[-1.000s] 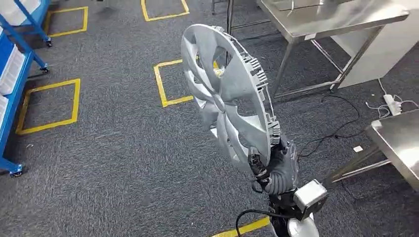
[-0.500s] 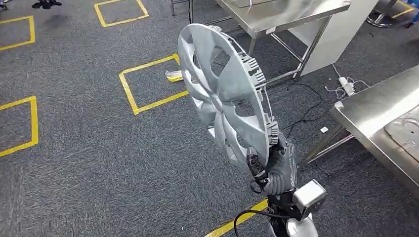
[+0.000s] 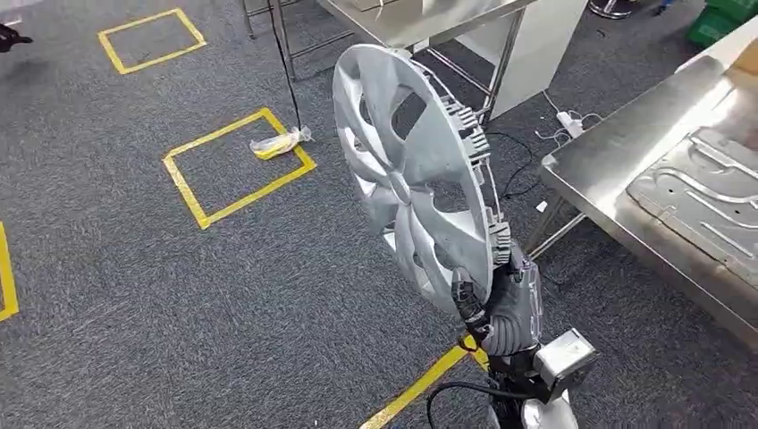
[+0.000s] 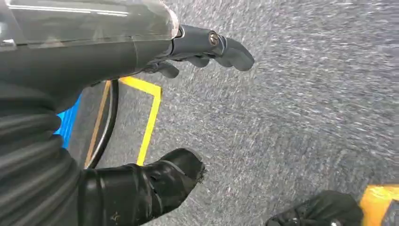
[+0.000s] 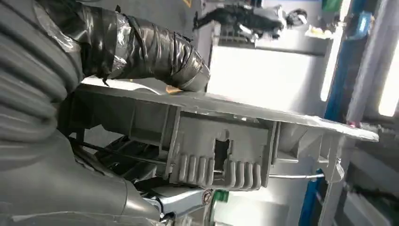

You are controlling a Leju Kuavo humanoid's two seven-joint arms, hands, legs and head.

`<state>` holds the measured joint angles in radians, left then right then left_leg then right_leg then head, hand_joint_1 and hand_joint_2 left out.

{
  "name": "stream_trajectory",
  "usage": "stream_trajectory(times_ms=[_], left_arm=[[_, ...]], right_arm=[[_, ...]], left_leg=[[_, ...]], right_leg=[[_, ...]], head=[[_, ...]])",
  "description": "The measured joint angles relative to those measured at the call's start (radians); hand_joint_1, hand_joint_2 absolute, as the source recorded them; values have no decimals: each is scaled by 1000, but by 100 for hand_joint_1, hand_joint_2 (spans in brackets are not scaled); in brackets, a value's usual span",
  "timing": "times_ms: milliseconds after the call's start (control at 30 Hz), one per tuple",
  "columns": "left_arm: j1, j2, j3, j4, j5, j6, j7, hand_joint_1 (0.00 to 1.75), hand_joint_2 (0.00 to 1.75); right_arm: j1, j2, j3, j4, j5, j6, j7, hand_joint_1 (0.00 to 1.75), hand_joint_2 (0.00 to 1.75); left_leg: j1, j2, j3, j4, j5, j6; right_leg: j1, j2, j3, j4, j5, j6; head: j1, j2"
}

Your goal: Take the parts from the cabinet and place them on the table.

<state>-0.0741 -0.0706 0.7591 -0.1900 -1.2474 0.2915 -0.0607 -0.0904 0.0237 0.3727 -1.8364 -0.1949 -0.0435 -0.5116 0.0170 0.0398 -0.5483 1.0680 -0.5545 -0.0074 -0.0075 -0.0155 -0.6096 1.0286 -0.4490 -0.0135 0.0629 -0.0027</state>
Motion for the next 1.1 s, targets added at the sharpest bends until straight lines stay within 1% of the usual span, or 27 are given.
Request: stream_trajectory(times_ms=[33, 67, 100, 133, 167, 200, 233, 267, 300, 433, 467, 500, 533, 600, 633, 667, 700, 733, 767, 800, 833, 933, 967, 1000, 1033, 1067, 1100], left_arm=[[2, 0, 0, 0, 0, 0, 1, 0, 175], [2, 0, 1, 0, 0, 0, 2, 0, 175], [4, 0, 1, 0, 0, -1, 5, 0, 175], [8, 0, 1, 0, 0, -2, 6, 0, 175], [9, 0, 2, 0, 0, -3, 7, 0, 175], [10, 0, 2, 0, 0, -4, 7, 0, 175], [10, 0, 3, 0, -1, -4, 9, 0, 175], [10, 0, 4, 0, 0, -3, 11, 0, 175], [11, 0, 6, 0, 0, -4, 16, 0, 175], [5, 0, 9, 0, 0, -4, 16, 0, 175], [5, -3, 9, 0, 0, -3, 16, 0, 175], [5, -2, 10, 0, 1, -2, 16, 0, 175], [5, -2, 12, 0, 1, -2, 16, 0, 175], [8, -2, 15, 0, 2, -2, 16, 0, 175], [9, -2, 16, 0, 2, -2, 16, 0, 175], [8, -2, 16, 0, 1, -2, 16, 0, 175], [7, -2, 16, 0, 0, -2, 16, 0, 175], [6, -3, 16, 0, 0, -2, 18, 0, 175], [5, -3, 16, 0, 0, -2, 19, 0, 175], [6, -4, 16, 0, 0, -3, 19, 0, 175], [6, -5, 17, 0, 0, -3, 19, 0, 175], [1, -5, 17, 0, 0, -2, 19, 0, 175], [0, -5, 17, 0, 0, -1, 20, 0, 175], [-1, -4, 17, 0, 0, 1, 22, 0, 175], [0, -4, 17, 0, 0, 2, 23, 0, 175], [0, -5, 17, 0, 0, 2, 23, 0, 175], [2, -5, 18, 0, 0, 1, 23, 0, 175]], right_arm=[[-2, 2, 0, 0, 0, 0, 0, 175, 175], [-2, 3, 0, 0, 0, 0, 0, 175, 175], [-2, 3, 0, 0, 0, 0, 0, 175, 175], [-1, 3, 0, 1, 0, 0, 0, 175, 175], [-1, 3, 0, 1, 1, 0, 0, 175, 175], [-1, 2, 0, 1, 1, 0, 1, 175, 175], [-1, 3, 0, 1, 1, 0, 1, 175, 175], [-2, 3, 0, 1, 1, 0, 1, 175, 175], [-3, 3, 0, 1, 1, 0, 1, 175, 175], [-4, 2, 0, 1, 2, 0, 1, 175, 175], [-2, 2, 0, 1, 2, 0, 1, 175, 175], [-4, 1, 0, 0, 2, 0, 1, 175, 175], [-7, 1, 0, 0, 3, 0, 2, 175, 175], [-8, 1, 0, 1, 4, 1, 1, 175, 175], [-8, 1, 0, 2, 4, 1, 2, 175, 175], [-7, 1, 0, 4, 4, 1, 2, 175, 175], [-7, 1, 0, 6, 5, 0, 3, 175, 175], [-8, 1, 0, 6, 5, 0, 3, 175, 175], [-9, 1, 0, 6, 5, 0, 3, 175, 175], [-11, 1, 0, 6, 6, 0, 3, 175, 175], [-14, 1, 0, 6, 6, -1, 3, 175, 175], [-13, 0, 0, 5, 7, -5, 1, 175, 175], [-12, 0, 0, 5, 7, -5, 2, 175, 175], [-11, 0, 0, 5, 7, -5, 2, 175, 175], [-14, 0, 0, 5, 7, -5, 2, 175, 175], [-14, 1, 0, 5, 7, -5, 2, 175, 175], [-13, 1, 0, 5, 7, -5, 2, 175, 175]], left_leg=[[2, -23, -36, 76, -43, -1], [2, -31, -76, 160, -81, -3], [2, -32, -110, 229, -104, -5], [2, -32, -129, 263, -100, -7], [3, -33, -125, 246, -76, -7], [4, -34, -102, 189, -32, -6], [7, -44, -63, 99, 23, -6], [11, -75, -27, 14, 62, -4], [11, -122, -19, -7, 44, -2], [6, -86, -14, -21, 51, 19], [13, -70, -11, -29, 58, 29], [11, -60, -9, -34, 59, 37], [9, -48, -10, -34, 60, 40], [5, -22, -11, -33, 58, 43], [3, -8, -11, -33, 57, 44], [3, 5, -9, -33, 55, 44], [2, 15, -7, -33, 53, 44], [2, 25, -4, -33, 51, 42], [1, 34, 1, -33, 47, 39], [1, 43, 4, -35, 45, 36], [-7, 51, 2, -32, 42, 30], [-8, 85, 15, -45, 41, 17], [-10, 89, 16, -45, 32, 11], [-4, 43, 15, -24, 15, 9], [-3, 1, -12, 38, -24, 8], [-2, -20, -48, 112, -60, 6], [-1, -30, -86, 188, -92, 3]], right_leg=[[0, 8, -1, 0, 0, -5], [0, 20, -1, 0, 0, -6], [1, 31, -1, 1, 0, -7], [2, 47, -1, 3, 0, -7], [1, 60, -1, 4, 0, -7], [0, 75, -1, 7, 0, -7], [-1, 91, -1, 12, -2, -4], [-3, 103, -2, 19, -5, 1], [2, 111, -9, 26, -8, 8], [-5, 156, -24, 23, 7, 36], [-8, 140, -28, 31, 0, 37], [1, 81, -40, 61, -23, 41], [0, 48, -69, 119, -59, 46], [-3, 24, -139, 270, -124, 52], [-5, 21, -164, 320, -133, 53], [-6, 19, -160, 313, -116, 53], [-6, 17, -135, 264, -82, 51], [-5, 10, -92, 184, -40, 47], [-1, -11, -38, 86, 2, 38], [10, -58, -10, 28, -7, 29], [22, -62, -7, 15, -6, 22], [23, -25, -13, 14, -6, 11], [9, -12, 0, -3, 3, 1], [9, -4, 5, -12, 5, -3], [5, 5, 5, -12, 8, -9], [4, 16, 4, -12, 7, -11], [4, 27, 4, -11, 6, -13]], head=[[-2, 0], [-1, 0], [-1, 0], [-1, 0], [-1, 0], [-1, 0], [-1, 0], [-1, 0], [0, 0], [0, 0], [-1, 0], [5, 0], [5, 0], [5, 0], [5, 0], [5, 0], [5, 0], [5, 0], [5, 0], [5, 0], [6, 0], [4, 0], [3, 0], [4, 0], [2, 0], [1, 0], [2, 0]])
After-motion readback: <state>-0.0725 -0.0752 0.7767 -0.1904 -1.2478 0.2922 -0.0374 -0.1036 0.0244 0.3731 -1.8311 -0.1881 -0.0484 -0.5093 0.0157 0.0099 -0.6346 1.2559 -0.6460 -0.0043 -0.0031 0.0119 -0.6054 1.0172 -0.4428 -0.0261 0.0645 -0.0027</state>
